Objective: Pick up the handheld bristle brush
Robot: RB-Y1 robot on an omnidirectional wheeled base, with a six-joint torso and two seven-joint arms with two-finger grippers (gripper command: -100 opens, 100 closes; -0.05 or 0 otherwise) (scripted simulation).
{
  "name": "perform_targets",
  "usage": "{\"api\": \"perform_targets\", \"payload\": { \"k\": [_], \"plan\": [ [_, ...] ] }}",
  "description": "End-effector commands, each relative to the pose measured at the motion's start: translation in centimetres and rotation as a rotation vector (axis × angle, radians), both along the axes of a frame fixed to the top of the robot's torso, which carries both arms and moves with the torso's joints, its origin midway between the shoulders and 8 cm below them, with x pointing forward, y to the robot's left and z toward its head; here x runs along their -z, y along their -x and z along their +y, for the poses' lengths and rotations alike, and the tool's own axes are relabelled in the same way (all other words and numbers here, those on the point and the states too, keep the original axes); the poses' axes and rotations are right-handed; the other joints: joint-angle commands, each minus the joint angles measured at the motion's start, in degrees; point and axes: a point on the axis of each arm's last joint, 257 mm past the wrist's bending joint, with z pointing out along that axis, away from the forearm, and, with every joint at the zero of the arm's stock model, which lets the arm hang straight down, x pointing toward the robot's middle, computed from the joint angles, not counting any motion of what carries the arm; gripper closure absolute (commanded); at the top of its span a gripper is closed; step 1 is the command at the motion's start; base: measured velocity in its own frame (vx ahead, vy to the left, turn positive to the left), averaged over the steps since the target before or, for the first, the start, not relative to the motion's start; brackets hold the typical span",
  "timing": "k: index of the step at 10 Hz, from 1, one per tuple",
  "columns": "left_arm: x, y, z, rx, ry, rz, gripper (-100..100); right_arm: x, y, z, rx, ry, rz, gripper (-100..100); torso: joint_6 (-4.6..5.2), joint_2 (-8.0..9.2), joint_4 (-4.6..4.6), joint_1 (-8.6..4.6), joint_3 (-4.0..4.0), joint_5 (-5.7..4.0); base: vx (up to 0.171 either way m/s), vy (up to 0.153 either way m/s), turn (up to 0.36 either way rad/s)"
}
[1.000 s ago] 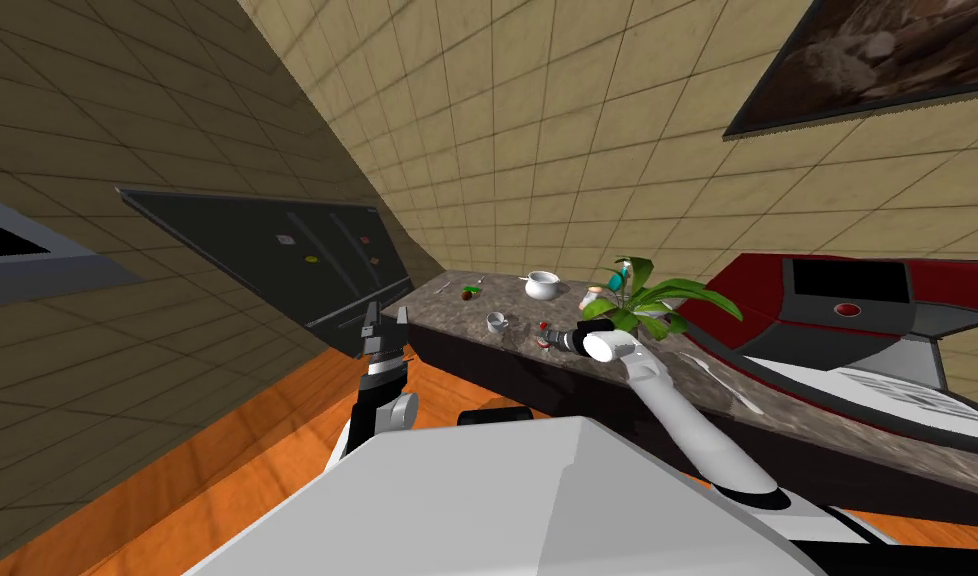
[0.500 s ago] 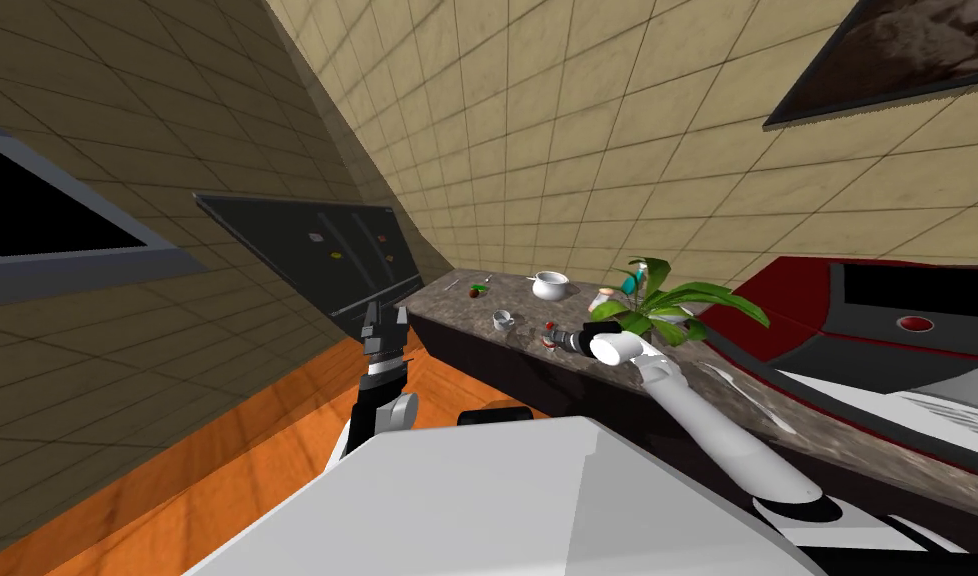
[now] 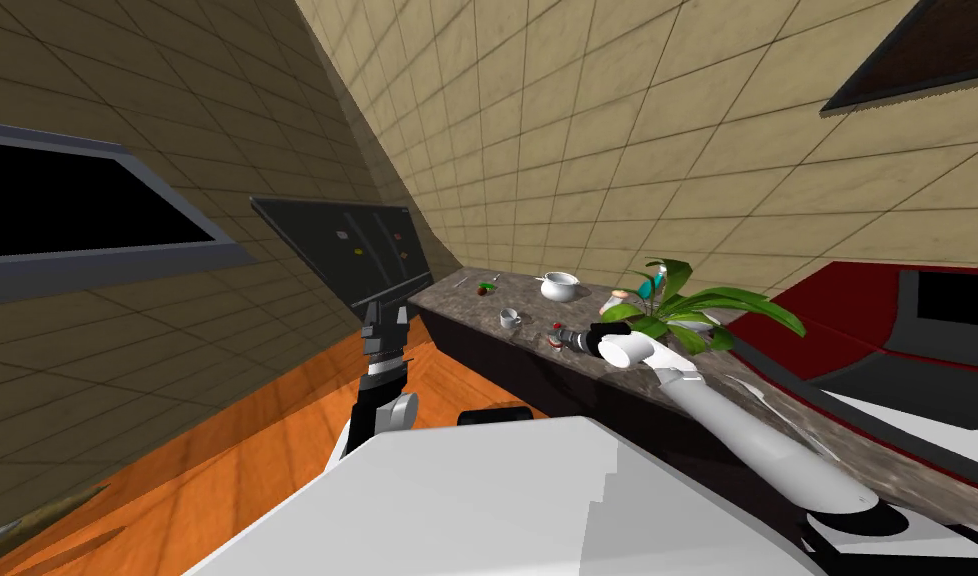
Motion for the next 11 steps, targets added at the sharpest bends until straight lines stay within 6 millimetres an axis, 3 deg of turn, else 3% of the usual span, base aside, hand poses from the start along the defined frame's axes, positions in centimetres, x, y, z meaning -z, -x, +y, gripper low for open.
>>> {"api": "perform_targets", "payload": {
  "k": [1, 3, 4, 6, 7, 9, 10, 11],
  "plan": [
    [0.0, 0.0, 0.0, 0.000, 0.000, 0.000, 0, 1.0, 0.8, -1.3, 0.041, -0.015, 0.025, -100, 0.00, 0.00, 0.00, 0.00, 0.00, 0.00, -0.045, 0.013, 0.255],
    [0.0, 0.0, 0.0, 0.000, 0.000, 0.000, 0, -0.1, 0.1, -2.4, 0.048, 0.004, -0.010, -100, -0.03, 0.05, 0.01, 0.06, 0.02, 0.02, -0.037, 0.011, 0.108],
    [0.0, 0.0, 0.0, 0.000, 0.000, 0.000, 0, 1.1, 1.2, -3.5, 0.090, -0.014, 0.025, -100, 0.00, -0.01, 0.00, 0.04, -0.01, 0.01, -0.048, 0.015, 0.290],
    [0.0, 0.0, 0.0, 0.000, 0.000, 0.000, 0, -0.2, 0.4, -4.6, 0.093, 0.003, -0.012, -100, -0.01, 0.04, 0.01, 0.04, 0.02, 0.01, -0.036, 0.006, 0.082],
    [0.0, 0.0, 0.0, 0.000, 0.000, 0.000, 0, 0.9, 1.5, -5.8, 0.134, -0.012, 0.021, -100, 0.01, -0.01, 0.00, 0.02, -0.01, 0.00, -0.044, 0.027, 0.337],
    [0.0, 0.0, 0.0, 0.000, 0.000, 0.000, 0, -0.4, 0.7, -6.7, 0.137, 0.002, -0.016, -100, 0.00, 0.04, 0.01, 0.05, 0.02, 0.02, -0.036, 0.008, 0.058],
    [0.0, 0.0, 0.0, 0.000, 0.000, 0.000, 0, 0.6, 1.8, -8.0, 0.181, -0.015, 0.013, -100, 0.02, -0.01, 0.00, 0.01, 0.00, 0.00, -0.045, 0.022, 0.291],
    [0.0, 0.0, 0.0, 0.000, 0.000, 0.000, 0, -0.4, 1.3, -8.7, 0.184, -0.004, -0.010, -100, -0.07, 0.02, 0.00, 0.07, 0.00, 0.01, -0.050, 0.016, 0.179]
  ]
}}
